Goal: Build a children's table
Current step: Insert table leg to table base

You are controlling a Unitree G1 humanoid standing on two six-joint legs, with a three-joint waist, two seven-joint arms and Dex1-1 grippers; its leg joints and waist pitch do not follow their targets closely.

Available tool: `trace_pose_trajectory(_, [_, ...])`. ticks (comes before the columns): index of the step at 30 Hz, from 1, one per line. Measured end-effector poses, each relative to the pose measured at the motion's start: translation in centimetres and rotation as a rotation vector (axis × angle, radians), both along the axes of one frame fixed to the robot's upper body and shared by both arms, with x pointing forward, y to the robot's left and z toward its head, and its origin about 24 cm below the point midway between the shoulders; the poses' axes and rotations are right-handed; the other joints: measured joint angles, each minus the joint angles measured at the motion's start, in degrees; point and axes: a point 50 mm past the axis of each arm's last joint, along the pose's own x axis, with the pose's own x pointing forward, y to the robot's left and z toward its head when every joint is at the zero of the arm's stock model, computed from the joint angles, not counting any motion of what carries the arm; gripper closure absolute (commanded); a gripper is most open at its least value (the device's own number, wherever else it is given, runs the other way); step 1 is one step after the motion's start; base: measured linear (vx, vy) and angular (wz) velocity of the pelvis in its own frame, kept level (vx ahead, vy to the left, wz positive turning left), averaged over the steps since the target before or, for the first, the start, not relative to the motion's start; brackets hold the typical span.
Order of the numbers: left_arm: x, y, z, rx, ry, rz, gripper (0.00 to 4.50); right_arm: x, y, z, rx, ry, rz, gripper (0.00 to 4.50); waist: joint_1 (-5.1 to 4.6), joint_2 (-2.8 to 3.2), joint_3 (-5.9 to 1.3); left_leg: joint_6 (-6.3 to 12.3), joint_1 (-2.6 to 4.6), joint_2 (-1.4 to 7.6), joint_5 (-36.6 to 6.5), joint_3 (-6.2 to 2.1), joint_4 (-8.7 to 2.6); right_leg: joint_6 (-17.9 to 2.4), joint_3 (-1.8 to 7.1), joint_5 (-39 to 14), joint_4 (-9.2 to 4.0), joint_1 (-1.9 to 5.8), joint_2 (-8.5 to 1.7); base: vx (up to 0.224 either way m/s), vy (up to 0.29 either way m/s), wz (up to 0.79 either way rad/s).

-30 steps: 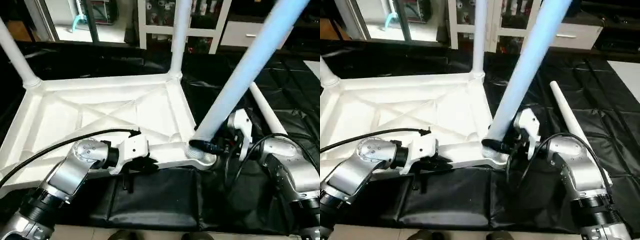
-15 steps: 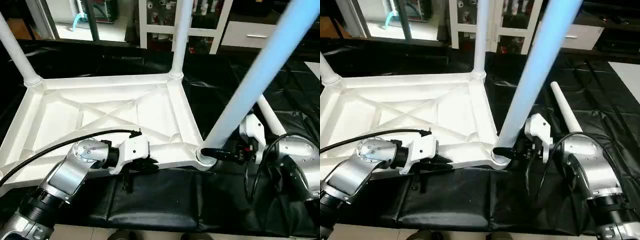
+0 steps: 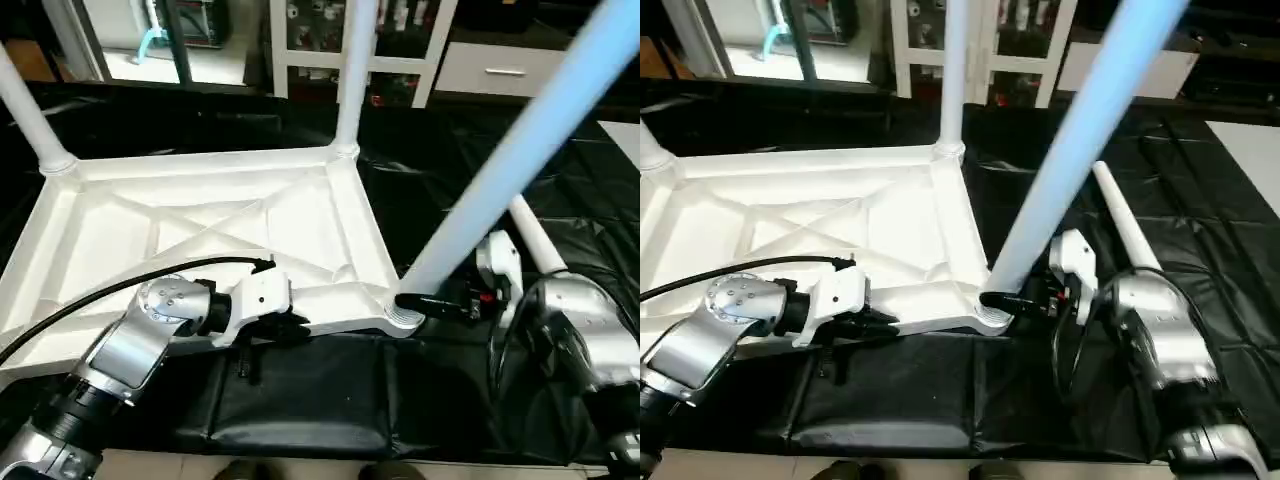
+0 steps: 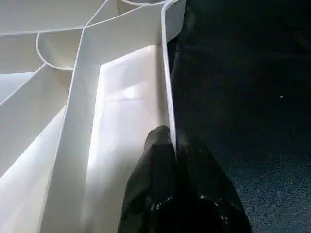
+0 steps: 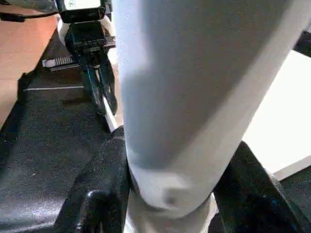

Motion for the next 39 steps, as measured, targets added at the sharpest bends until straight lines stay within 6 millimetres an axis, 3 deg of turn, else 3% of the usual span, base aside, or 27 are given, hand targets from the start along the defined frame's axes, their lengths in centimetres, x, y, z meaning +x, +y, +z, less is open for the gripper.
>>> trace_pose_trajectory(5, [-0.2, 0.4, -0.1, 0.008, 0.014, 0.005, 4.50, 0.4, 0.4, -0.2, -0.027, 0.027, 0.060, 2.62, -0.43, -0.16, -0.06, -0.04, 0.39, 0.00, 0.0, 0.00, -0.27, 0.0, -0.01, 0.0, -0.28, 0.03, 0.03, 0.000, 0.000, 0.00])
trace_pose_trajectory(9, [-0.4, 0.5, -0.2, 0.009, 0.019, 0.005, 4.50, 0.5, 0.3, -0.4, -0.038, 0.034, 0.095, 2.62, -0.60, -0.42, -0.23, -0.07, 0.90, -0.01, 0.0, 0.00, -0.91, 0.5, -0.05, -0.3, -0.97, 0.57, 0.11, 0.000, 0.000, 0.00])
trace_pose_trajectory(25, [-0.6, 0.8, -0.5, 0.022, 0.030, 0.016, 4.50, -0.2, 1.1, -1.8, 0.008, -0.008, 0.036, 2.62, -0.88, -1.19, -0.61, -0.44, 1.48, -0.03, -0.2, -0.05, -1.84, 1.3, -0.06, -0.8, -1.14, 0.79, 0.18, 0.000, 0.000, 0.00])
trace_pose_trajectory(28, [-0.4, 1.0, -0.6, 0.031, 0.023, 0.048, 4.50, -0.1, 1.7, -2.5, 0.057, -0.007, -0.068, 2.62, -1.21, -1.62, -0.65, -0.71, 1.62, -0.03, -0.3, -0.21, -2.02, 1.5, -0.07, -0.9, -1.17, 0.76, 0.25, 0.000, 0.000, 0.00])
trace_pose_trajectory(34, [0.3, 0.6, -0.7, 0.026, 0.016, 0.147, 4.50, 0.8, 3.1, -3.2, 0.110, -0.022, -0.299, 2.62, -2.44, -1.49, -0.58, -1.15, 1.64, -0.05, -0.6, -1.01, -2.47, 1.9, -0.31, -1.2, -2.11, 0.70, 0.57, 0.000, 0.000, 0.00])
trace_pose_trajectory(39, [1.6, -2.6, -0.8, -0.010, 0.038, 0.357, 4.50, 3.3, 4.5, -3.1, 0.142, -0.026, -0.670, 2.62, -3.07, -0.92, -0.31, -1.15, 1.67, -0.10, -0.6, -1.16, -2.73, 1.9, -0.33, -1.2, -2.98, 0.65, 0.69, 0.000, 0.000, 0.00])
